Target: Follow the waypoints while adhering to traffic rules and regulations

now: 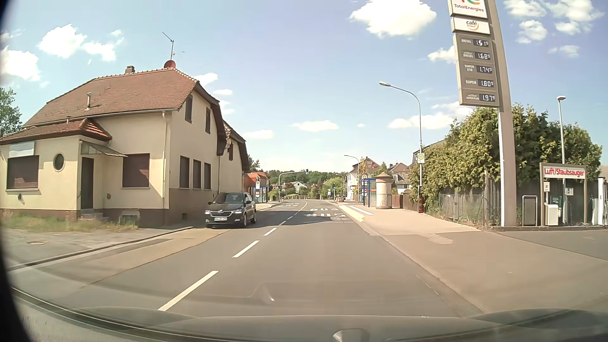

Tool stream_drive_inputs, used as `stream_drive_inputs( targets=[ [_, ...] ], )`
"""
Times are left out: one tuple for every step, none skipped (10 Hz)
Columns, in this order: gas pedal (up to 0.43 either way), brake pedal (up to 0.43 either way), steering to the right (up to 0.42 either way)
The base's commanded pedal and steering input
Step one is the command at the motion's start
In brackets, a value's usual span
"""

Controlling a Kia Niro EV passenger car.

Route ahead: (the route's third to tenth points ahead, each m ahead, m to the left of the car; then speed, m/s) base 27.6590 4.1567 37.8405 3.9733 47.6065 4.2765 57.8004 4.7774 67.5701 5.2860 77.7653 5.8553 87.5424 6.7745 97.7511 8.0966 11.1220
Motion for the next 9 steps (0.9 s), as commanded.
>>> stream_drive_inputs(
  targets=[
    [0.039, 0.030, -0.001],
    [0.039, 0.030, -0.001],
    [0.039, 0.030, -0.001],
    [0.039, 0.030, -0.001],
    [0.039, 0.030, -0.001],
    [0.039, 0.030, -0.001],
    [0.039, 0.030, -0.001],
    [0.039, 0.030, 0.000],
    [0.039, 0.030, 0.000]
  ],
)
